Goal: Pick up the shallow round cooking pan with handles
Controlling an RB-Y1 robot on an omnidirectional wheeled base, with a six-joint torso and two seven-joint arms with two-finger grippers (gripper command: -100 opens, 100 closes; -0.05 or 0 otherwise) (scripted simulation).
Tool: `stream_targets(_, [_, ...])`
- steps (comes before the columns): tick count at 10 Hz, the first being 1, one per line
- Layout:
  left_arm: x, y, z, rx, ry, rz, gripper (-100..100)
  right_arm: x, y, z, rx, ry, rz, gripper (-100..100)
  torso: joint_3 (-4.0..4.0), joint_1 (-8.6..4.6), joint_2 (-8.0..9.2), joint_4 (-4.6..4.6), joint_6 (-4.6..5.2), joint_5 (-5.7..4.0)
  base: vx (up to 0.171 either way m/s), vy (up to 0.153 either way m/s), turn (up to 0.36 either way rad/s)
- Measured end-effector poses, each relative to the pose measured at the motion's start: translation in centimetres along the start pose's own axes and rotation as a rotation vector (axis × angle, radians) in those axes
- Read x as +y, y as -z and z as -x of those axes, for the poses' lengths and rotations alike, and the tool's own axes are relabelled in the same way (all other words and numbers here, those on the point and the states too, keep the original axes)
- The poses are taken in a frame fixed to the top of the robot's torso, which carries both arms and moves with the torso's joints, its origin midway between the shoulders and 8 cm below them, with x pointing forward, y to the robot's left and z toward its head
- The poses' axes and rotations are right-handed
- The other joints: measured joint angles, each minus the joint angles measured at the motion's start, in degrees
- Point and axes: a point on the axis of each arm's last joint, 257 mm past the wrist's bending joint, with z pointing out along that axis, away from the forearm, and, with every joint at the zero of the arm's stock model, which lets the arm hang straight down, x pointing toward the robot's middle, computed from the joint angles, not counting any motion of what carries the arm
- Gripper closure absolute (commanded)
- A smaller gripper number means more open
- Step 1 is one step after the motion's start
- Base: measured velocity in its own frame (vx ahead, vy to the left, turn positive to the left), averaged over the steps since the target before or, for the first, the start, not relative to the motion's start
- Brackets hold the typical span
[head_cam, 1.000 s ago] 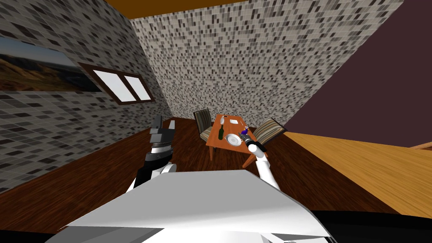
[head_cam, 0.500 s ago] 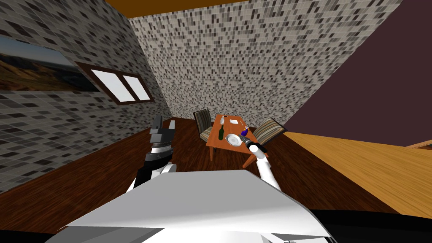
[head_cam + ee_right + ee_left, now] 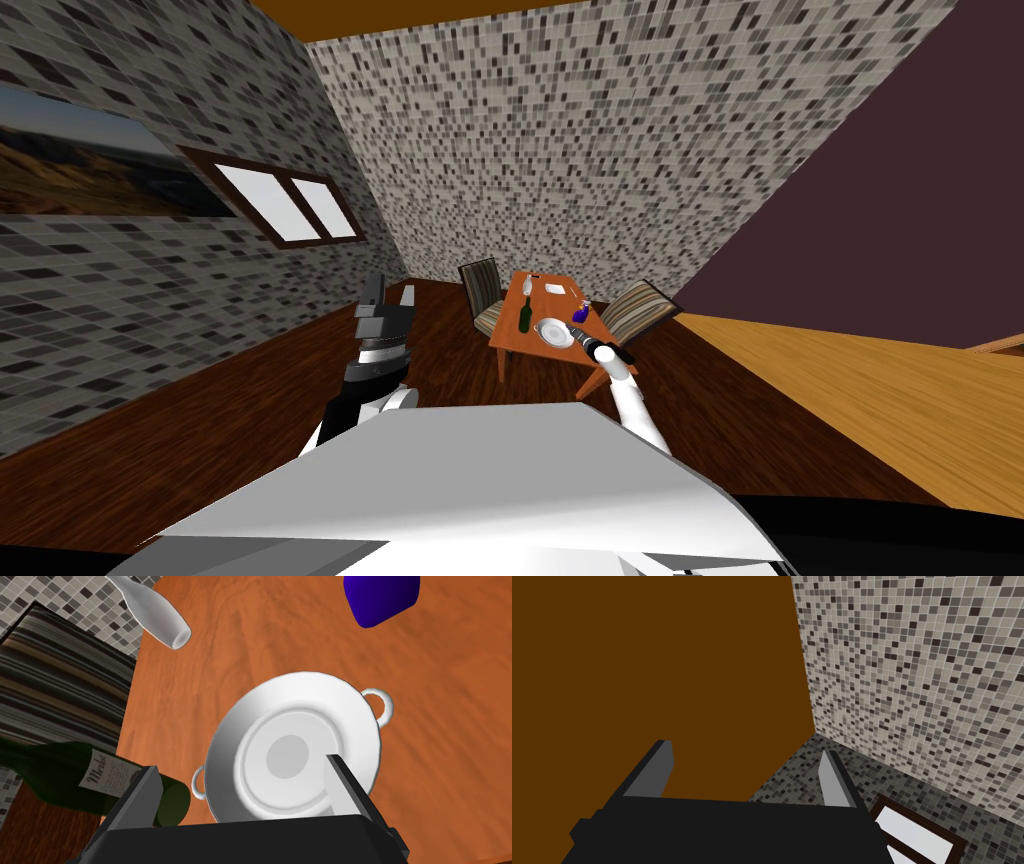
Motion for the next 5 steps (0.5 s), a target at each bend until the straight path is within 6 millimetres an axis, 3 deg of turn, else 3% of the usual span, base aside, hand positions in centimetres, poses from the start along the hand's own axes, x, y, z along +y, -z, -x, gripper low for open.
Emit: stream_targets(5, [0.0,0.0,0.0,0.0,0.0,0.0,0,2.5,-0.2,3.2,-0.096,-0.221,0.027,-100,0.0,-0.01,0.01,0.0,0.0,0.0,0.023,-0.001,0.014])
